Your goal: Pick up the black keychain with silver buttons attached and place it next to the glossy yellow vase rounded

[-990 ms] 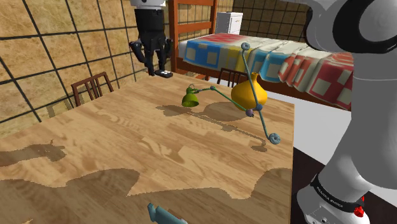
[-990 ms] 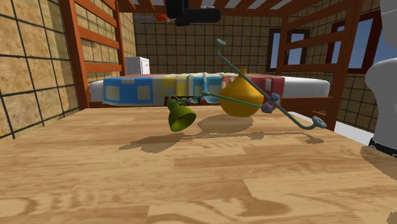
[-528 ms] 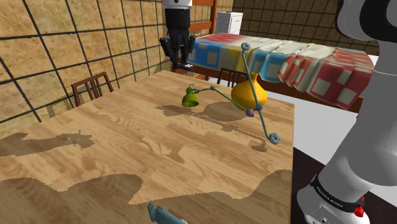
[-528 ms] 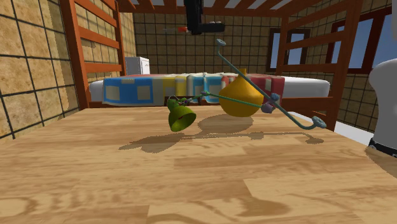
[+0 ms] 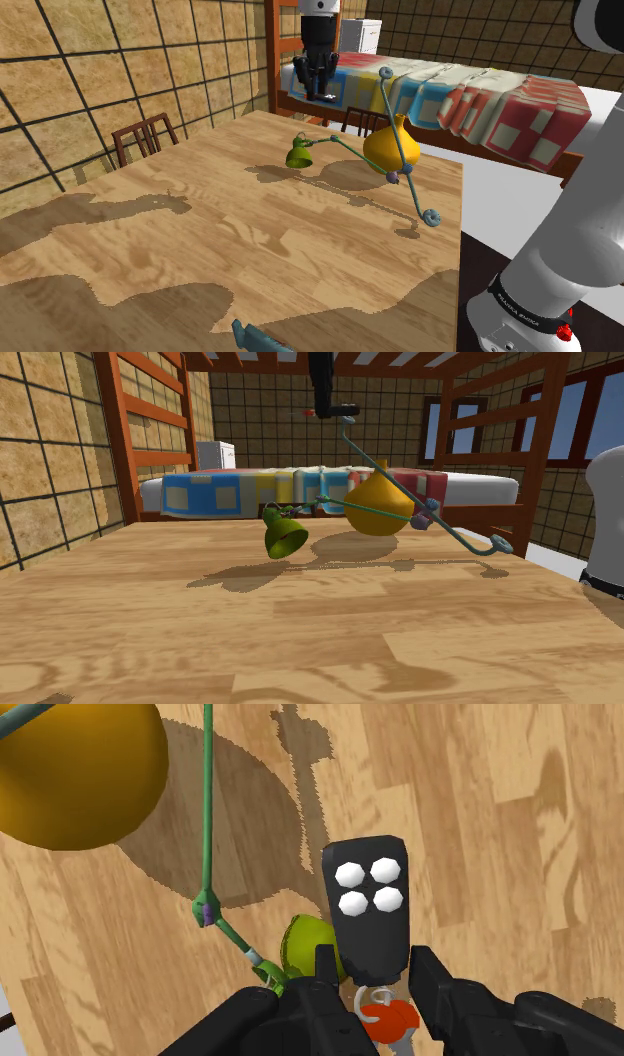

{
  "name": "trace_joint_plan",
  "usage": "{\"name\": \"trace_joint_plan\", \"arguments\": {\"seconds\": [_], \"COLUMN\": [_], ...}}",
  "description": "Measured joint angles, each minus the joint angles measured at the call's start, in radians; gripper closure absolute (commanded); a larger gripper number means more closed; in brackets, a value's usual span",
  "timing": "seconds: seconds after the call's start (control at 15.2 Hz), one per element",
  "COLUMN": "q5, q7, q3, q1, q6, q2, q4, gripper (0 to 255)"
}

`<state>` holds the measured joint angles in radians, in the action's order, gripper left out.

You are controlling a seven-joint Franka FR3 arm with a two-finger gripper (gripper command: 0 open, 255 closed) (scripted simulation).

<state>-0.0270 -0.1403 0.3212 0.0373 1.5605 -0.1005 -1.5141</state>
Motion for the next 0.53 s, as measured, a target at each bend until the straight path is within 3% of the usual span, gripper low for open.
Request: {"name": "trace_joint_plan", "arguments": {"seconds": [0.53], "q5": [0.015], "q7": [0.193], "q3": [-0.089], "q1": [0.105], "q6": [0.022], "q2": [0.068], "q4": [-0.085], "gripper": [255]}}
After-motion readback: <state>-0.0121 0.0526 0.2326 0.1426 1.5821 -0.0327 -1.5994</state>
